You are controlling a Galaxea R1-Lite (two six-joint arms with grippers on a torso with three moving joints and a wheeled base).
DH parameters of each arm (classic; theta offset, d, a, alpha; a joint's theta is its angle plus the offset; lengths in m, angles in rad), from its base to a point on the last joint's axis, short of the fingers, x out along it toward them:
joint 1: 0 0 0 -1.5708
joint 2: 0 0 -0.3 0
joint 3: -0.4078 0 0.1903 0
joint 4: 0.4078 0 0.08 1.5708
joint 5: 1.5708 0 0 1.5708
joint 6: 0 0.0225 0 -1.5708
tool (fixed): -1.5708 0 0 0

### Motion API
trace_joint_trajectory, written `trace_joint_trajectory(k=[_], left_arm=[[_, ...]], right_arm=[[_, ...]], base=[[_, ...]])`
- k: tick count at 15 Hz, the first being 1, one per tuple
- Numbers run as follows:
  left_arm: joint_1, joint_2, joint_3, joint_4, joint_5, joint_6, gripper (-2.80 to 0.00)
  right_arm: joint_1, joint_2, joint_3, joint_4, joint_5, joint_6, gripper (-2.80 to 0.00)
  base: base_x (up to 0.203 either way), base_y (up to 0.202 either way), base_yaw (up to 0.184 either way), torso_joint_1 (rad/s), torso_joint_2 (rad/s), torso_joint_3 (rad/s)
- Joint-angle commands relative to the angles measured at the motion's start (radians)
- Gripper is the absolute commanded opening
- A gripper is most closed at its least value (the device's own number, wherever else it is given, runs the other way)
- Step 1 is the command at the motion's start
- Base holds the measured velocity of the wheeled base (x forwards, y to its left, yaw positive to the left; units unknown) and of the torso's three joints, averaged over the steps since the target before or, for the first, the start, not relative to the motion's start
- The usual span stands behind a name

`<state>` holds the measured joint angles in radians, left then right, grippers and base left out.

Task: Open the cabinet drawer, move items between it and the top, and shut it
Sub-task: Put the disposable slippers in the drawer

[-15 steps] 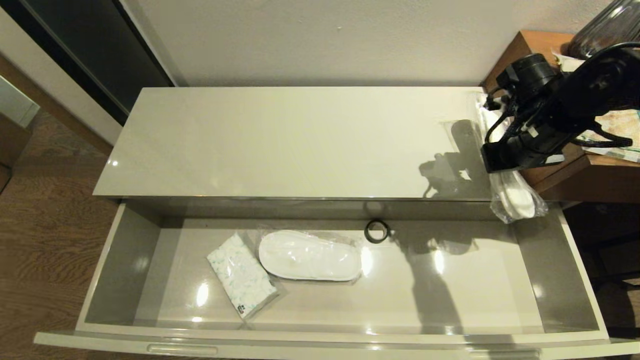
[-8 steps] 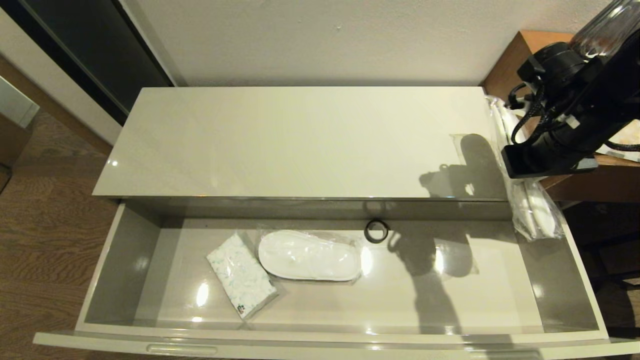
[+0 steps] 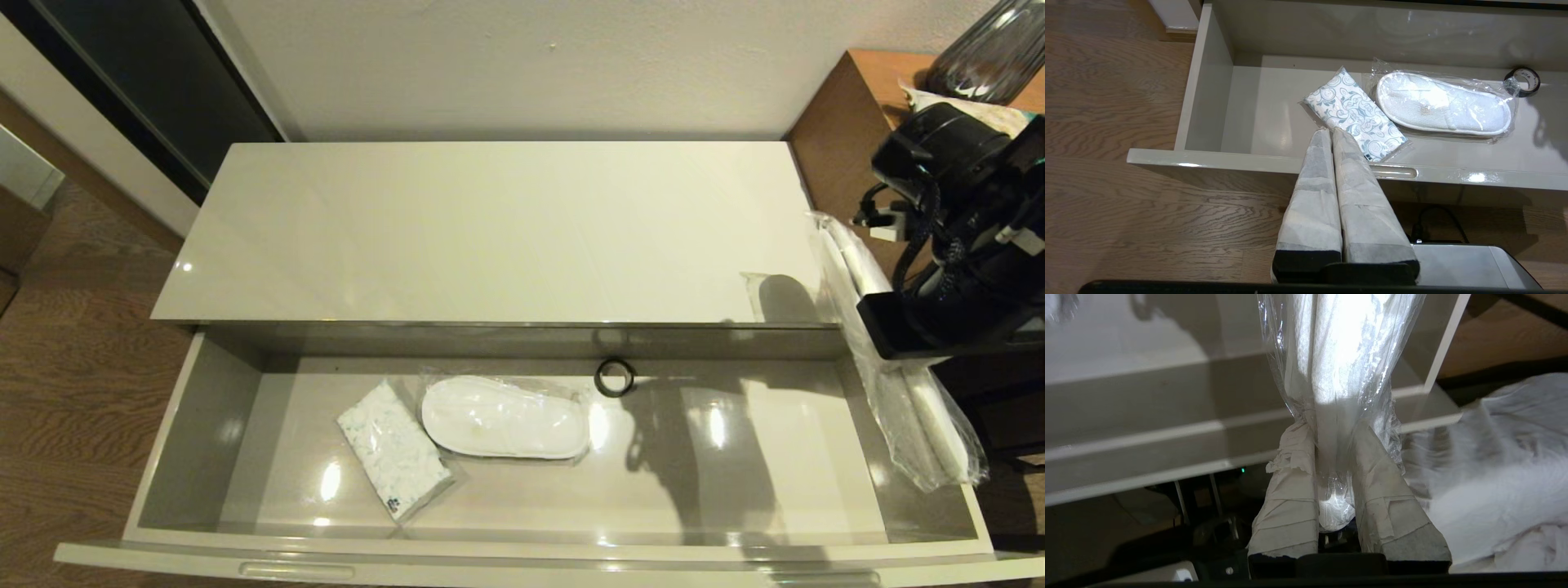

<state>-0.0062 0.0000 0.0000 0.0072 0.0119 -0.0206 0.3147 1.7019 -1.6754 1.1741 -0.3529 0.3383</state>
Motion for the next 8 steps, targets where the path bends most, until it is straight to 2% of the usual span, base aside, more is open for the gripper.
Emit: trace_joint_trajectory(k=[1,8], left_arm=[[0.0,-0.002,0.0,0.0,0.0,-0.001,-2.8],[0.0,-0.002,0.0,0.0,0.0,-0.001,-2.8]], right_arm=[[0.026,-0.061,0.118,-0.015,0.0,0.026,-2.8],[0.076,-0.098,0.497,-0.254,-0.002,0.054,-2.8]], base=[[0.0,0.0,0.0,0.0,0.0,0.0],[0.0,0.0,0.0,0.0,0.0,0.0]])
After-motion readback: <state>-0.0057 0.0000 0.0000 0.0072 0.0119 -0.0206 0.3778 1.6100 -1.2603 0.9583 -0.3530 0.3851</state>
